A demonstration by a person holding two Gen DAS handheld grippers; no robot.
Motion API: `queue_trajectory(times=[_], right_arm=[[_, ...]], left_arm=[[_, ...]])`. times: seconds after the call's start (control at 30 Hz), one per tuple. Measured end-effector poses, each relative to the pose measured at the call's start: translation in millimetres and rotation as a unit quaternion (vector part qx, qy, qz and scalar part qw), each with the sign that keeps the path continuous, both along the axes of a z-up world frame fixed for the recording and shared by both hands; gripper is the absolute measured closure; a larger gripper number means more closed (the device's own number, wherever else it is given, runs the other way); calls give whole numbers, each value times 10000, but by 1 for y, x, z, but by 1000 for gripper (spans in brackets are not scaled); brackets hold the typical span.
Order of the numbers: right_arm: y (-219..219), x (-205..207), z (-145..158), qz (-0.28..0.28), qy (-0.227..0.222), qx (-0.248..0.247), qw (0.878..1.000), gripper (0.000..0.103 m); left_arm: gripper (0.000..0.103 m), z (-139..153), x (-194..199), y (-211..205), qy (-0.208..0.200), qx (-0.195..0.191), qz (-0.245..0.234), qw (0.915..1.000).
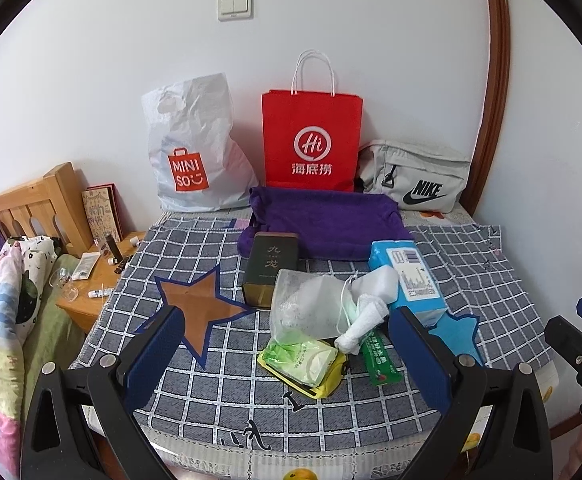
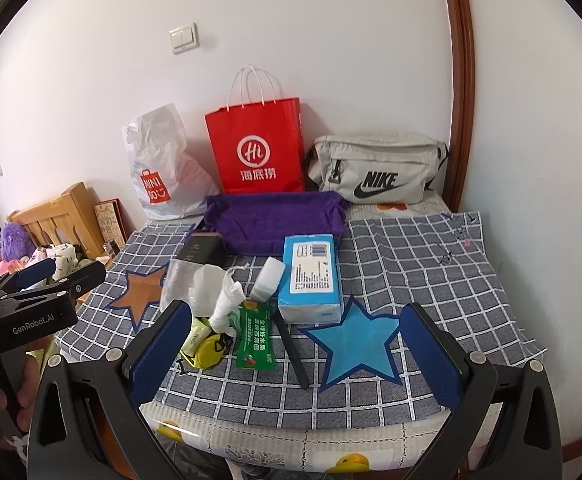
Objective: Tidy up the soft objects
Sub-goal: 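Reach the left tool to the green tea-leaf packet while the right tool closes on the black watch strap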
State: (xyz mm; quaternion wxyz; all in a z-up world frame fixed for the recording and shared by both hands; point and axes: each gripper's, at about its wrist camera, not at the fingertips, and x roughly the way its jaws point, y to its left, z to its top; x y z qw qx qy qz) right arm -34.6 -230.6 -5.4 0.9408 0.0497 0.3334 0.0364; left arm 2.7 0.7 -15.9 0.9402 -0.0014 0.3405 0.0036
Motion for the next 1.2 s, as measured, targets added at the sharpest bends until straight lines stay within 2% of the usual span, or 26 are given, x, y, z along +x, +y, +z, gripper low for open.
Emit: queue_trajectory(times=[0.13,0.3,0.57,0.77,0.97,1.13,1.2], right_arm=[[-5,17,-21,-17,240,59,9997,1],[-5,37,-53,44,525,25,9986,9],[0,70,-115,260,1188,63,9926,37],[8,90,-153,376,1554,37,9871,49],[15,103,-174,484,1686,-65,9845,51],[20,114,-187,562,1751,-96,9829,52],[22,120,-193,611,1809,-99,9815,56]], left_arm=[[0,-21,15,5,228,14,44,9997],[0,-48,32,16,511,7,111,9986],[1,-91,56,33,1011,-52,222,9946],[1,-112,66,40,1201,-126,168,9925],[1,-125,72,40,1305,-280,-113,9910],[1,-136,75,34,1401,-131,-391,9893],[1,-138,74,32,1430,-134,-506,9883]])
